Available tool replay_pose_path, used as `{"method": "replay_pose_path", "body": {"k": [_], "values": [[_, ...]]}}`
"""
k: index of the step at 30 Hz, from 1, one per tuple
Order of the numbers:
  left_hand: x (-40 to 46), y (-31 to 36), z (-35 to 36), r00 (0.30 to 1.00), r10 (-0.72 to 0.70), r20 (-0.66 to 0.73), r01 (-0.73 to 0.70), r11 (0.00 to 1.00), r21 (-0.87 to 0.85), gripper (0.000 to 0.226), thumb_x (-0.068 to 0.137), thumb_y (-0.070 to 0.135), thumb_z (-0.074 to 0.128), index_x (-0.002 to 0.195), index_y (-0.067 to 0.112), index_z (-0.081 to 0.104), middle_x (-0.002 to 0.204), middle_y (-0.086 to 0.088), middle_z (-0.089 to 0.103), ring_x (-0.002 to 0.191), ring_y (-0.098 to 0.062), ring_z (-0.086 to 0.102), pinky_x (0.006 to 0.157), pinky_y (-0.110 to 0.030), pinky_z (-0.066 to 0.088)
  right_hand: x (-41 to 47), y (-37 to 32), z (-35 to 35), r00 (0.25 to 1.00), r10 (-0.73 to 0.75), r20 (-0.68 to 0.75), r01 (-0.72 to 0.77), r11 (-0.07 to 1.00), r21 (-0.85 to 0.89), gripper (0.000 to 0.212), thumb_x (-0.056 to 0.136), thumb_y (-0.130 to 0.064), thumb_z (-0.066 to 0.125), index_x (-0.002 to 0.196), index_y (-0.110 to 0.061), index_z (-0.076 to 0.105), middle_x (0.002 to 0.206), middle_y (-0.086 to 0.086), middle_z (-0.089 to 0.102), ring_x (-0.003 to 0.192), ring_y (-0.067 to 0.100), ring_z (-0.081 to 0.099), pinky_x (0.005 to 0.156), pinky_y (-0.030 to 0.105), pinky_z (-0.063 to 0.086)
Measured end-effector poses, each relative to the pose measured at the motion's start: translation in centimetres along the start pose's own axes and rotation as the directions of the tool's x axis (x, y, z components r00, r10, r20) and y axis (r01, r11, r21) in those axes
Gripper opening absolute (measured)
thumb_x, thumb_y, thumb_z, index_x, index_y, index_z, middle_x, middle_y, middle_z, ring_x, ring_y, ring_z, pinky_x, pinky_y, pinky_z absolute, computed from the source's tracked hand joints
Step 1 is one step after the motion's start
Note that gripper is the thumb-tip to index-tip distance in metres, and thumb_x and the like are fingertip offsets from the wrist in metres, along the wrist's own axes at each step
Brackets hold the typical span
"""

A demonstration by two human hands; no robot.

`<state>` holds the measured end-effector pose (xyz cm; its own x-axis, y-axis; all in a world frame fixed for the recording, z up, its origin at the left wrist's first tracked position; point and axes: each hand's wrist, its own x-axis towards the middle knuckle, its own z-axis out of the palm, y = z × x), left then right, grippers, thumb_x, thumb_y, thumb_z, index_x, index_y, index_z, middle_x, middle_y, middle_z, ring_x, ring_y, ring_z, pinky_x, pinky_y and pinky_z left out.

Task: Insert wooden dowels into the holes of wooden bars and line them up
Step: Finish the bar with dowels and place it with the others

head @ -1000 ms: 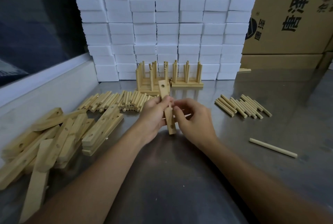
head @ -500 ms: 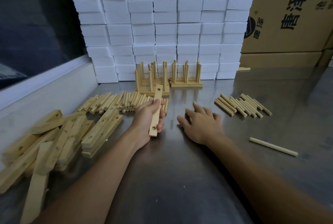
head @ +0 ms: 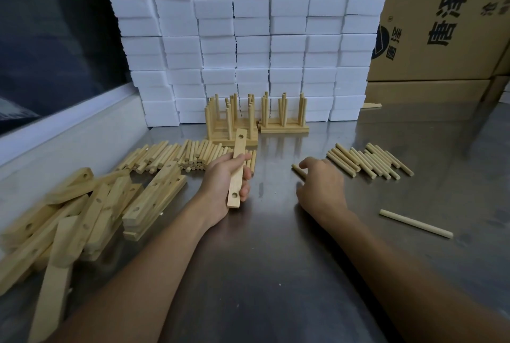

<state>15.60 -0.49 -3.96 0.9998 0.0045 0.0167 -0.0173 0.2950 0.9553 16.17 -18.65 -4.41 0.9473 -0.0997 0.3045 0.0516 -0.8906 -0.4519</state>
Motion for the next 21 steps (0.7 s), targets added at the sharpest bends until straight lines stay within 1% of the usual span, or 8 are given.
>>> {"method": "replay_pose_path", "body": {"k": [3, 5, 6, 9, 13, 17, 19, 21], "values": [[-0.02, -0.04, 0.07, 1.0, 0.012, -0.002, -0.012, 1.0, 0.004, 0.017, 0.1, 0.012, 0.047, 0.104, 0.005, 0.061, 0.064, -0.007, 0.053, 0.04, -0.018, 0.04, 0.04, -0.024, 0.032, 0.07, -0.17, 0.04, 0.999, -0.033, 0.044, 0.035, 0.998, -0.051, 0.029, 0.09, -0.003, 0.06, 0.118, -0.013, 0.059, 0.113, 0.01, 0.061, 0.109, 0.03, 0.054, 0.091, 0.04, 0.049], [-0.01, -0.1, 0.1, 1.0, 0.02, -0.003, -0.02, 1.0, 0.009, 0.016, 0.1, 0.012, 0.048, 0.104, 0.005, 0.061, 0.063, -0.007, 0.053, 0.041, -0.019, 0.041, 0.041, -0.025, 0.034, 0.01, -0.2, 0.01, 0.997, -0.056, 0.047, 0.059, 0.996, -0.067, 0.028, 0.091, -0.007, 0.062, 0.118, -0.014, 0.058, 0.118, 0.01, 0.056, 0.114, 0.031, 0.048, 0.094, 0.04, 0.044], [-0.02, -0.12, 0.11, 1.0, 0.023, -0.004, -0.023, 1.0, 0.011, 0.016, 0.1, 0.012, 0.048, 0.104, 0.005, 0.061, 0.063, -0.007, 0.053, 0.041, -0.019, 0.042, 0.042, -0.025, 0.034, -0.02, -0.18, 0.01, 0.996, -0.071, 0.045, 0.074, 0.995, -0.065, 0.031, 0.092, -0.009, 0.063, 0.121, -0.015, 0.058, 0.122, 0.01, 0.053, 0.116, 0.031, 0.045, 0.096, 0.038, 0.042], [0.01, -0.14, 0.13, 1.0, 0.028, -0.004, -0.028, 0.999, 0.015, 0.015, 0.099, 0.012, 0.049, 0.104, 0.005, 0.062, 0.063, -0.007, 0.054, 0.042, -0.019, 0.043, 0.042, -0.025, 0.035, 0.09, -0.12, 0.1, 0.994, -0.104, 0.021, 0.104, 0.994, -0.015, 0.036, 0.095, -0.007, 0.059, 0.13, -0.014, 0.06, 0.129, 0.009, 0.052, 0.118, 0.027, 0.044, 0.098, 0.032, 0.039], [0.05, -0.19, 0.09, 1.0, 0.027, -0.001, -0.027, 1.0, 0.014, 0.015, 0.099, 0.011, 0.049, 0.104, 0.004, 0.062, 0.064, -0.008, 0.054, 0.043, -0.019, 0.043, 0.042, -0.026, 0.035, 0.12, -0.35, 0.02, 0.996, -0.082, 0.039, 0.081, 0.996, 0.03, 0.036, 0.094, -0.002, 0.058, 0.128, -0.01, 0.061, 0.125, 0.01, 0.056, 0.114, 0.025, 0.051, 0.097, 0.033, 0.047], [0.02, -0.22, 0.06, 1.0, 0.024, 0.003, -0.024, 1.0, 0.011, 0.015, 0.099, 0.011, 0.05, 0.104, 0.004, 0.062, 0.064, -0.007, 0.054, 0.043, -0.019, 0.043, 0.042, -0.026, 0.035, 0.07, -0.3, -0.06, 0.989, -0.119, 0.092, 0.122, 0.992, -0.029, 0.029, 0.092, 0.002, 0.055, 0.118, -0.006, 0.064, 0.112, 0.013, 0.064, 0.103, 0.029, 0.058, 0.086, 0.036, 0.049], [0.05, -0.21, 0.04, 1.0, 0.022, 0.006, -0.022, 1.0, 0.014, 0.015, 0.099, 0.011, 0.05, 0.104, 0.004, 0.062, 0.063, -0.007, 0.054, 0.043, -0.019, 0.043, 0.043, -0.026, 0.035, 0.04, -0.31, 0.07, 0.986, -0.138, 0.09, 0.143, 0.989, -0.044, 0.026, 0.092, -0.001, 0.054, 0.116, -0.008, 0.063, 0.107, 0.011, 0.062, 0.1, 0.028, 0.057, 0.081, 0.034, 0.049], [0.08, -0.2, 0.06, 1.0, 0.025, 0.008, -0.025, 1.0, 0.018, 0.015, 0.098, 0.012, 0.051, 0.104, 0.004, 0.062, 0.063, -0.007, 0.054, 0.043, -0.019, 0.043, 0.043, -0.027, 0.035, -0.02, -0.38, 0.27, 0.986, -0.151, 0.065, 0.153, 0.988, -0.015, 0.027, 0.095, -0.009, 0.055, 0.122, -0.012, 0.058, 0.106, 0.008, 0.059, 0.098, 0.025, 0.055, 0.082, 0.035, 0.049]]}}
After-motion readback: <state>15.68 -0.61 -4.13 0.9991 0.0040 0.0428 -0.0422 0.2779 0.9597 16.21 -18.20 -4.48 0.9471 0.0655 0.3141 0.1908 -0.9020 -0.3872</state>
